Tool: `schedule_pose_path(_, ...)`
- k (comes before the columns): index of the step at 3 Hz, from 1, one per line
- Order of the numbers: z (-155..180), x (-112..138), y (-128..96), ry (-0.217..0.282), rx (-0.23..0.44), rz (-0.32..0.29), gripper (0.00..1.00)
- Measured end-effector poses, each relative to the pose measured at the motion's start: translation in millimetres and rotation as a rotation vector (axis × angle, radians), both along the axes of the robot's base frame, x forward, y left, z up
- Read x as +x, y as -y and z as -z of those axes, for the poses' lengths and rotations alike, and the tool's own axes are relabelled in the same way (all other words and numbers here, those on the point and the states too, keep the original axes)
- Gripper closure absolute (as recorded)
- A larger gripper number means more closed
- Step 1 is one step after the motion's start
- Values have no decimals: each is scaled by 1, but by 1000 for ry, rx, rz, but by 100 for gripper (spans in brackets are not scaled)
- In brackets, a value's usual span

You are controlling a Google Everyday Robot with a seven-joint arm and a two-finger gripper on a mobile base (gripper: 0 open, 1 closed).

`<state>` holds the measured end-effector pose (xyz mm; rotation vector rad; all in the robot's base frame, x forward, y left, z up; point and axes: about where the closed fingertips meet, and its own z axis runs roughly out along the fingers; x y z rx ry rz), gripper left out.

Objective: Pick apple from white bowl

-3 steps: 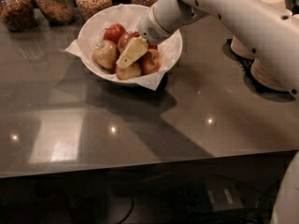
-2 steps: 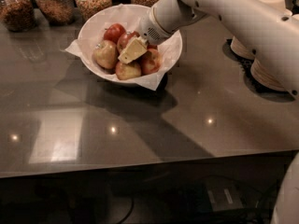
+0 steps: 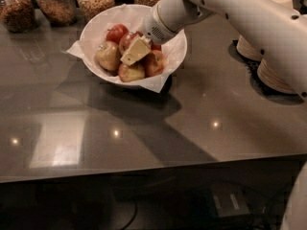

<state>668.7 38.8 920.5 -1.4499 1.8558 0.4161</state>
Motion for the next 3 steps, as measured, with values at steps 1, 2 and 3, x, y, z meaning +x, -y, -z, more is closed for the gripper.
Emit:
schedule_pose_path(1, -24, -3, 4, 47, 3, -8, 100)
schedule_pose_path(2, -60, -18, 19, 127, 8, -23, 100)
schedule_pose_path(3, -102, -50, 48, 212, -4, -40, 100)
